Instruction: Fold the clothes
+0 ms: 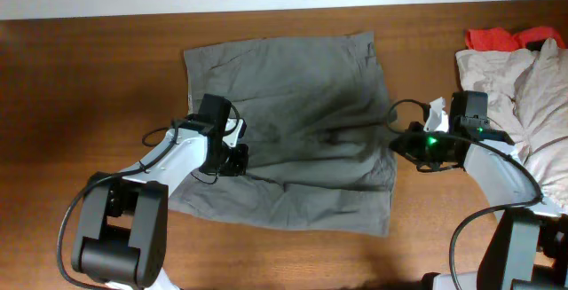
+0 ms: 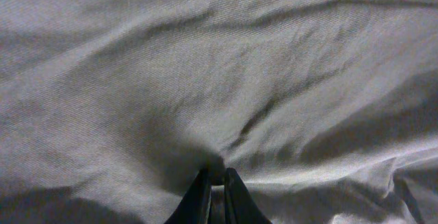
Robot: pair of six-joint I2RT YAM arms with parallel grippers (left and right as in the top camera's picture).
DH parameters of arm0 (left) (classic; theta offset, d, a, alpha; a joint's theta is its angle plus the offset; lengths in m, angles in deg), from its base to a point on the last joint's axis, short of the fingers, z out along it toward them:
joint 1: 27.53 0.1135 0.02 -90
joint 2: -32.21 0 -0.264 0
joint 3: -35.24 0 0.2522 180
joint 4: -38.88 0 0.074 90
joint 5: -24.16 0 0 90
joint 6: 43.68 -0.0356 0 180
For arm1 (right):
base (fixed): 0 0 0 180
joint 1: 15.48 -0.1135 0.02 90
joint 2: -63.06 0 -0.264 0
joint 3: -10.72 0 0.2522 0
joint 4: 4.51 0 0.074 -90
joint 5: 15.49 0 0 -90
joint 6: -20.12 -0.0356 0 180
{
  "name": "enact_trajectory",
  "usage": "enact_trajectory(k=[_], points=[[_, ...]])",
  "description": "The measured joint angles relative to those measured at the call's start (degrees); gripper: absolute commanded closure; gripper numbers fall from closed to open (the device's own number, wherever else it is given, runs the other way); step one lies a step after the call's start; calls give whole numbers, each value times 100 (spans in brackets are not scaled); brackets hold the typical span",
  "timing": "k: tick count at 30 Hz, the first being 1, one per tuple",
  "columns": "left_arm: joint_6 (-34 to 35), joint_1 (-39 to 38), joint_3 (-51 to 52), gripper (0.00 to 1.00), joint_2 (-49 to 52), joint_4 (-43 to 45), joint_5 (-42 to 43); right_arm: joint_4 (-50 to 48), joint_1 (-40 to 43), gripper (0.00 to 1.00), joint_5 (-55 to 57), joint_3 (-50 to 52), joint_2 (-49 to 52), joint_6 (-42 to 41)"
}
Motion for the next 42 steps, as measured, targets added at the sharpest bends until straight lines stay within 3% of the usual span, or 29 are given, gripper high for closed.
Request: enact_trajectory(k=[8, 17, 24, 25, 28, 32, 33, 39, 42], points=[[0, 0, 0, 91, 0, 0, -9, 442, 153, 96, -264, -9, 0, -1071], [0, 0, 0, 91, 0, 0, -61, 339, 455, 96, -577, -9, 0, -1600], [0, -4, 0, 93, 0, 2, -57, 348, 675, 95, 140, -9, 0, -1665], [0, -9, 0, 93, 0, 4, -55, 289, 675, 89, 179, -9, 0, -1624], [0, -9, 0, 93, 0, 7, -63, 170, 693, 84, 411, -9, 0, -1250], [0, -9, 0, 93, 0, 7, -101, 103, 756, 52, 671, -9, 0, -949], [0, -9, 0, 93, 0, 4, -103, 87, 756, 48, 715, -9, 0, -870], [-2, -9, 0, 93, 0, 4, -107, 837, 756, 40, 824, -42, -9, -483], [0, -9, 0, 93, 0, 9, -107, 896, 756, 50, 848, -42, -9, -284]])
